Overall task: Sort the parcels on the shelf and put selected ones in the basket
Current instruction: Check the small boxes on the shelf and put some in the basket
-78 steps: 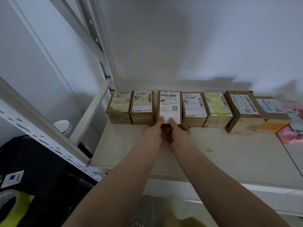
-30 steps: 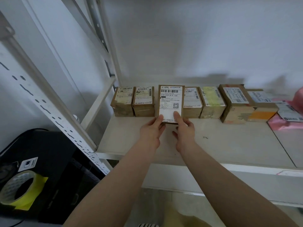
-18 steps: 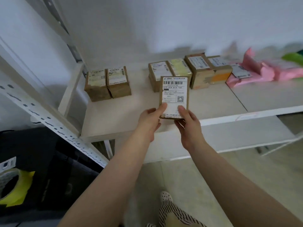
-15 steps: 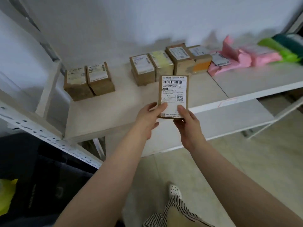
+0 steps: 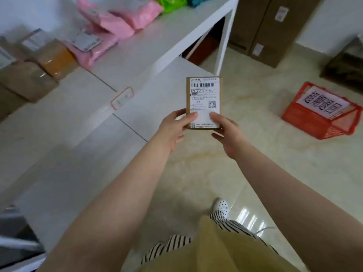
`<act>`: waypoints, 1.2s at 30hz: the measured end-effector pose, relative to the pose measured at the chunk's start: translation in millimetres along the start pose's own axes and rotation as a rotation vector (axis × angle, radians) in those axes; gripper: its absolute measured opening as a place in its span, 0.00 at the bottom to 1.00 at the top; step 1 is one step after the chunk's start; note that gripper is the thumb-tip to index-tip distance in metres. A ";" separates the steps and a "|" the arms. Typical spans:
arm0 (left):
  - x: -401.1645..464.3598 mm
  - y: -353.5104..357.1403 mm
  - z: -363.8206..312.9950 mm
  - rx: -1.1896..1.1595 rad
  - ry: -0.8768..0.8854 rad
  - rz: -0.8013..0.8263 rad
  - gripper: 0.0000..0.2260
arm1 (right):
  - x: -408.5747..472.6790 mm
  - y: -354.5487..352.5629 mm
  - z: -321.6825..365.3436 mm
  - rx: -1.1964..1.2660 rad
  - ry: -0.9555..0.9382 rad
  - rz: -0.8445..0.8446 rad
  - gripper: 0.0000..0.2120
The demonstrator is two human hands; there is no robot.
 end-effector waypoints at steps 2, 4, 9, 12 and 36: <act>36.1 51.5 -5.4 0.027 -0.045 0.065 0.24 | 18.1 -53.7 14.8 -0.004 0.019 -0.050 0.34; 67.9 100.0 -11.5 0.037 -0.077 0.122 0.25 | 33.1 -103.2 29.4 0.005 0.029 -0.094 0.35; 133.3 203.5 -33.8 0.051 -0.128 0.192 0.21 | 66.8 -202.5 71.9 0.007 0.013 -0.164 0.19; 170.7 253.8 -51.7 0.088 -0.143 0.232 0.20 | 89.8 -249.2 90.4 0.055 0.003 -0.216 0.09; 469.5 649.4 -163.6 0.326 -0.240 0.601 0.09 | 273.1 -611.6 269.0 0.245 -0.008 -0.557 0.14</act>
Point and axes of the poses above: each hand's wrist, its own x-axis towards the middle knuckle, its own y-axis out of the palm, z = x × y, the point moved 1 cm from there along x, towards the middle knuckle, and after that the axes turned 5 degrees about z, right-handed, at the moved point
